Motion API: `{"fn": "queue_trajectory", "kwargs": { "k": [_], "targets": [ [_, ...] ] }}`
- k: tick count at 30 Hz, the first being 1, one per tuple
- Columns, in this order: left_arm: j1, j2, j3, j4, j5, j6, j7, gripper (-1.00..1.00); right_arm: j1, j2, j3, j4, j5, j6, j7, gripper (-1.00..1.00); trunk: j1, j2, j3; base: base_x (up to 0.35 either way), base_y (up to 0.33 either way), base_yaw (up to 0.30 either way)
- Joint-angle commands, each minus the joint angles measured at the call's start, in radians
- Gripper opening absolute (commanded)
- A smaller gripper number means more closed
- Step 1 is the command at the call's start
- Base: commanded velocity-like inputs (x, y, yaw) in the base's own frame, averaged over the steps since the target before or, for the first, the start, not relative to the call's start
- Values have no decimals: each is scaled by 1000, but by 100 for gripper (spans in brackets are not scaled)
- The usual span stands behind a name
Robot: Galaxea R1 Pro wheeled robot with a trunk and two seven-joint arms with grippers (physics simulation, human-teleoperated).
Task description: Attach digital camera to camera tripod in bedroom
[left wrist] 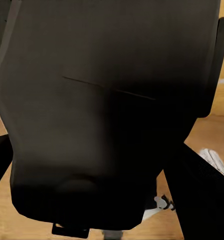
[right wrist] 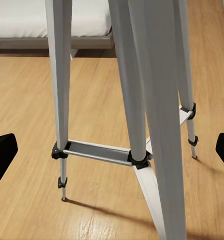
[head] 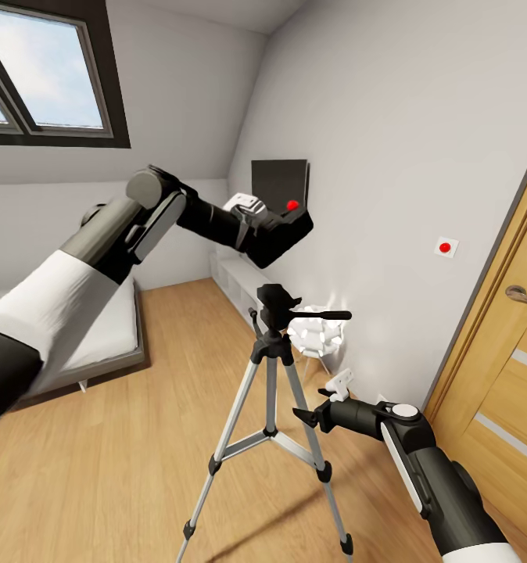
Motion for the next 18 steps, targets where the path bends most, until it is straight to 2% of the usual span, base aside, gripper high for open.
{"fn": "queue_trajectory", "kwargs": {
  "k": [1, 3, 5, 7, 9, 18],
  "targets": [
    [-6, 1, -7, 3, 0, 3, -4, -100, -1, 0, 0, -2, 10, 2, 6, 100, 1, -2, -2, 0, 0, 0],
    [-11, 1, -11, 6, 0, 3, -4, -100, -1, 0, 0, -2, 10, 2, 6, 100, 1, -2, -2, 0, 0, 0],
    [-15, 1, -32, 9, 0, 4, -4, -100, -1, -1, 0, -2, 10, 2, 7, 100, 1, -2, -2, 0, 0, 0],
    [-17, 3, -72, 10, 1, 4, -6, -100, -1, -1, 0, -2, 10, 2, 7, 100, 1, -2, -2, 0, 0, 0],
    [-18, 4, -90, 11, 2, 4, -14, -100, -1, -1, 0, -2, 10, 2, 7, 100, 1, -2, -2, 0, 0, 0],
    [-38, 7, -122, 43, 1, 4, -50, -100, -1, -2, 0, -2, 10, 2, 6, 100, 1, -2, -2, 0, 0, 0]
  ]
}}
